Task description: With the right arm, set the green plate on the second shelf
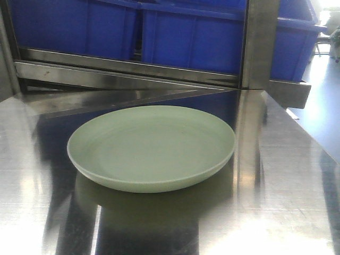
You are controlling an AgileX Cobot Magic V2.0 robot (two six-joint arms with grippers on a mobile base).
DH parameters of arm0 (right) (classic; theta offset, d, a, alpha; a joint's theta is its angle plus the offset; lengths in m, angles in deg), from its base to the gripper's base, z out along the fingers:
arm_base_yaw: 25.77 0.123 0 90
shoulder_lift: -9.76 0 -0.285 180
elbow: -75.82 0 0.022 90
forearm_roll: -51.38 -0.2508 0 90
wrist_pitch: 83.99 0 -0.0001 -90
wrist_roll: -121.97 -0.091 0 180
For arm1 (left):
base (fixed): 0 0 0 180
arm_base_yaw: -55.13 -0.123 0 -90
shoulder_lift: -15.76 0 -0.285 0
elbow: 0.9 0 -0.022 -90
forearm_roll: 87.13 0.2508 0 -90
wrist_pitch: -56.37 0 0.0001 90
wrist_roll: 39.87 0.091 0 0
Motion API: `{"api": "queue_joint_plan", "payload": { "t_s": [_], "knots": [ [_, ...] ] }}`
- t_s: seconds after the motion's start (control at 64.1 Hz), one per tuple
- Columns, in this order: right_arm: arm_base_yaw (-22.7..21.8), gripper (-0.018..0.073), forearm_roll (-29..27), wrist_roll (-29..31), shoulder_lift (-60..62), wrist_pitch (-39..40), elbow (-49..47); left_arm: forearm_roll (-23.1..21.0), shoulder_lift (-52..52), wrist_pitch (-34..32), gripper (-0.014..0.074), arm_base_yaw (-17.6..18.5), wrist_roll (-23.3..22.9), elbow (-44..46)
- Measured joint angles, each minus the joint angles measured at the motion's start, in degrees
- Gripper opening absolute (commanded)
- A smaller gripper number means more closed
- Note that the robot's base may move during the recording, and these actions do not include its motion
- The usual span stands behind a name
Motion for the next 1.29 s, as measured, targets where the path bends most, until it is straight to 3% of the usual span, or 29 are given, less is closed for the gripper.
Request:
{"api": "queue_joint_plan", "payload": {
  "t_s": [0.858, 1.092, 1.295],
  "knots": [
    [0.0, 0.0052, -0.96, -0.15, -0.5, 2.16, 0.0, 0.0, 0.0, 0.0, 0.0125, 0.0, 0.0, 0.0],
    [0.0, 0.0052, -4.63, -0.57, -15.18, 2.27, -3.42, 0.0, 0.0, 0.0, 0.0125, 0.0, 0.0, 0.0],
    [0.0, 0.0052, -4.87, -0.57, -31.01, 2.58, -13.52, 0.0, 0.0, 0.0, 0.0125, 0.0, 0.0, 0.0]
  ]
}}
